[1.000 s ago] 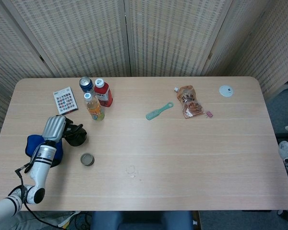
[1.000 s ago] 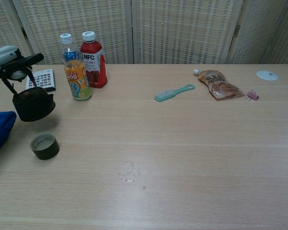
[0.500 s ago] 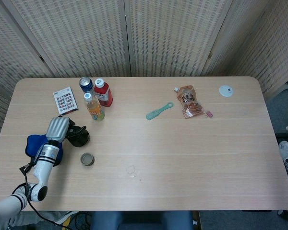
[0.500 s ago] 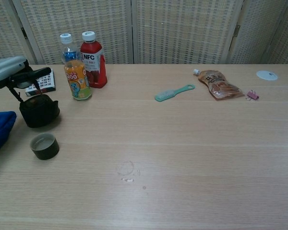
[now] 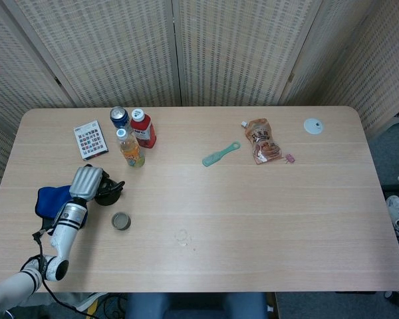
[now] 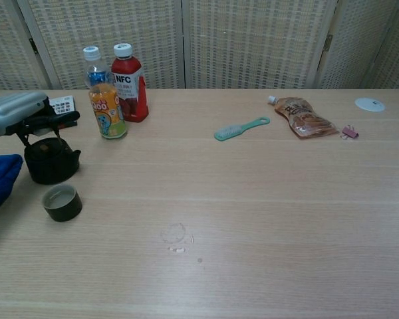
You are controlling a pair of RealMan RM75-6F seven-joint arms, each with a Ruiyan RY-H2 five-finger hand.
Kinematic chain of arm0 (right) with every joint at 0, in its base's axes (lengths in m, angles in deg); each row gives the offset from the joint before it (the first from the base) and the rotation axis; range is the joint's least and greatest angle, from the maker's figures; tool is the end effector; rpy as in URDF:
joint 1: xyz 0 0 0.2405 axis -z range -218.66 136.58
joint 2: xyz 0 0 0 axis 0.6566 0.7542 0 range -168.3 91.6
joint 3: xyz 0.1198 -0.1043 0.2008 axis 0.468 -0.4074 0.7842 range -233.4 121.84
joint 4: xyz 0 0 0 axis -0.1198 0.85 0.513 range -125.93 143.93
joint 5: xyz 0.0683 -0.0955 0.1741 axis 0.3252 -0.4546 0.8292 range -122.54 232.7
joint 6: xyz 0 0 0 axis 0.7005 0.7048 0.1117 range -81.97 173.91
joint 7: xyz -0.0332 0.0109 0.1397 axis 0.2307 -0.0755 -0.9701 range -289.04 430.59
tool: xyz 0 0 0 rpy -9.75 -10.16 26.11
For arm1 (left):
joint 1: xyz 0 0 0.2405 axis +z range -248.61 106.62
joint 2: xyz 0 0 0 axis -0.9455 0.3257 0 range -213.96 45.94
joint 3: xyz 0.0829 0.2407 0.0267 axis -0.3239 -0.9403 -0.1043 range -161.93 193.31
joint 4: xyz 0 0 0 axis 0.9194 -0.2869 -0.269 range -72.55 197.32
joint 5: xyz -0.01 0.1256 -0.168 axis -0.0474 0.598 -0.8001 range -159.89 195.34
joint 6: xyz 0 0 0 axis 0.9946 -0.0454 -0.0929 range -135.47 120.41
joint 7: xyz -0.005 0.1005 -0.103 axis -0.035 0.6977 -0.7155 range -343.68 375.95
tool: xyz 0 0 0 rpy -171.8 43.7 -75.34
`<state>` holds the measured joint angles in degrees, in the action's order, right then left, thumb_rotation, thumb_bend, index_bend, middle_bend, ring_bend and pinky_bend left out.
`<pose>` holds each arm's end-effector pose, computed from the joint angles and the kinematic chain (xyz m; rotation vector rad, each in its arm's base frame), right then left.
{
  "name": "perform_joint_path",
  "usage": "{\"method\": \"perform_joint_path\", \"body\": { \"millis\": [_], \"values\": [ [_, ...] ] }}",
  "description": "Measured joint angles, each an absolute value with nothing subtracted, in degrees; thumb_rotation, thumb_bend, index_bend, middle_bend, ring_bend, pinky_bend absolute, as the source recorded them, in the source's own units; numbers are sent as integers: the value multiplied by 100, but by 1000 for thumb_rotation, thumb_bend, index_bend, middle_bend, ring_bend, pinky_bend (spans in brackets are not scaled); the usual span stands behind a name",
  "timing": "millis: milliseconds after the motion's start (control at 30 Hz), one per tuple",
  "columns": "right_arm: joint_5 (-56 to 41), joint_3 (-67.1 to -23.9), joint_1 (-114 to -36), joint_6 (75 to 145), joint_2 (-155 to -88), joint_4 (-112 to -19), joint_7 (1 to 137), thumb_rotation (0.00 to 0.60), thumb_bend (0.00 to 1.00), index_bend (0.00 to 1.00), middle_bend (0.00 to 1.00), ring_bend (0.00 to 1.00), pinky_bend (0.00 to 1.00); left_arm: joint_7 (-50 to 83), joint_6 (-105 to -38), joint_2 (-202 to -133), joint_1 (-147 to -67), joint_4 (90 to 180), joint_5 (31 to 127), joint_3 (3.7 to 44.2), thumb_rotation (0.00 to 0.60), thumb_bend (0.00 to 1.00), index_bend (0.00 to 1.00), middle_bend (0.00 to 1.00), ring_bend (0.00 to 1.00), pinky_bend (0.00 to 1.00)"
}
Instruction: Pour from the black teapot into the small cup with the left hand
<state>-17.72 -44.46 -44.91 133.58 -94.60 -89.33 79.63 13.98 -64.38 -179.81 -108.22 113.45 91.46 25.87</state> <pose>-0.3140 -0.1996 0.2319 1.1435 -0.7413 0.7718 -0.2623 0.3875 0.0148 -1.6117 -0.8913 -0.8749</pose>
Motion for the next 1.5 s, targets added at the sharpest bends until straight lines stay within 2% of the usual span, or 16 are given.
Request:
{"method": "perform_joint_path", "body": {
  "millis": [133,233,333,467,533,667,800,1167,1433,1500],
  "values": [
    [-1775,-4449,-4495,13343,-9461,-8925,7954,600,161,320,221,196,168,1484,-6481,-17975,-10801,11365,9164,2566,0,91,798,813,658,343],
    [-1773,-4451,-4501,13328,-9468,-8913,7945,600,161,320,221,196,169,1581,-6529,-17939,-10776,11436,9169,2558,0,91,716,686,545,312],
    [-1773,-4454,-4504,13315,-9477,-8900,7933,600,161,320,221,196,168,1674,-6541,-17873,-10743,11573,9140,2558,0,91,634,577,431,232],
    [-1782,-4456,-4507,13308,-9482,-8890,7913,600,161,320,221,196,168,1778,-6469,-17728,-10698,11882,9029,2570,0,91,455,263,215,74],
    [-1790,-4460,-4504,13309,-9481,-8886,7908,600,161,320,221,196,168,1817,-6452,-17634,-10662,12081,8971,2582,0,91,399,193,165,34],
    [-1801,-4459,-4495,13327,-9476,-8878,7887,600,161,319,221,196,168,1806,-6496,-17481,-10581,12399,8909,2612,0,91,322,143,140,18],
    [-1822,-4466,-4485,13336,-9468,-8872,7866,600,161,320,221,196,168,1679,-6574,-17361,-10512,12642,8882,2658,0,91,254,139,138,15],
    [-1845,-4487,-4447,13347,-9432,-8853,7799,600,161,320,221,196,168,1403,-7053,-17207,-10298,13065,8827,2846,0,91,254,141,138,15],
    [-1962,-4606,-4462,13140,-9351,-8872,7662,600,163,320,221,196,168,1934,-7346,-16902,-10054,13610,8541,2906,1,91,254,142,146,15],
    [-2028,-4648,-4471,13082,-9332,-8853,7597,600,167,320,221,196,190,2104,-7485,-16801,-9944,13824,8467,2903,19,91,255,143,148,15]
  ]
}}
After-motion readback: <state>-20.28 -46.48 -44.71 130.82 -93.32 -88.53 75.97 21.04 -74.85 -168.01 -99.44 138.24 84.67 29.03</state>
